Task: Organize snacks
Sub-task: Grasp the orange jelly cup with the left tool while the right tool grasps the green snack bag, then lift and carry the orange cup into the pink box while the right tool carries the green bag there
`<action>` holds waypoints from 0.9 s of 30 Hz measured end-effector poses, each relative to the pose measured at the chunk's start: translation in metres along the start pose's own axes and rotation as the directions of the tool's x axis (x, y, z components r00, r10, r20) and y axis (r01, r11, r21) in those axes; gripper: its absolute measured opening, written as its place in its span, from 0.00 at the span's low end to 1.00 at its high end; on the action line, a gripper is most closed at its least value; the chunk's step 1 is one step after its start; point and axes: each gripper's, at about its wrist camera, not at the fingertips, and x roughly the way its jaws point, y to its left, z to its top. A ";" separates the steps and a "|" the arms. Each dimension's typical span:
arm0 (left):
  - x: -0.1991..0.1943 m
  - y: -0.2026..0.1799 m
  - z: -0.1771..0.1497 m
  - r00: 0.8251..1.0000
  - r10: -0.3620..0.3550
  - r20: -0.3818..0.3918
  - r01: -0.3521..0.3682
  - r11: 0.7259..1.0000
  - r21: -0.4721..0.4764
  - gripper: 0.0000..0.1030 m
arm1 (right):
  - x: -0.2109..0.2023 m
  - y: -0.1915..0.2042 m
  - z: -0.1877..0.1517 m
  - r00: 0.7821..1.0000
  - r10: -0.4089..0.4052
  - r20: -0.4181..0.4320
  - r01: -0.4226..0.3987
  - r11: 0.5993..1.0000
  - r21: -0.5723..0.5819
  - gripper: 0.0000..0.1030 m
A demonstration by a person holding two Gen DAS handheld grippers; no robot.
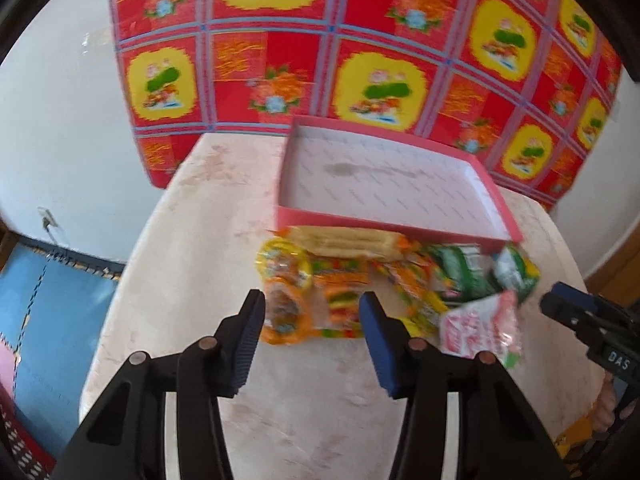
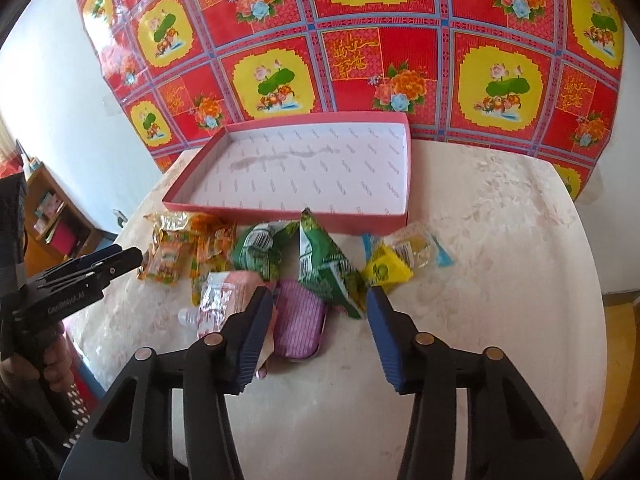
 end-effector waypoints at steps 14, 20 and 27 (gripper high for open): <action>0.026 0.016 -0.003 0.995 0.072 -0.067 -0.075 0.997 -0.032 0.50 | 0.025 -0.003 0.014 1.000 0.009 -0.030 -0.009 1.000 0.014 0.42; 0.038 0.023 -0.007 0.990 0.100 -0.103 -0.105 0.993 -0.053 0.36 | 0.034 -0.003 0.019 0.999 -0.004 -0.033 0.004 1.000 0.007 0.42; 0.039 0.020 -0.008 0.989 0.111 -0.093 -0.115 0.993 -0.031 0.35 | 0.044 -0.003 0.022 0.999 -0.015 -0.045 0.015 1.000 -0.001 0.37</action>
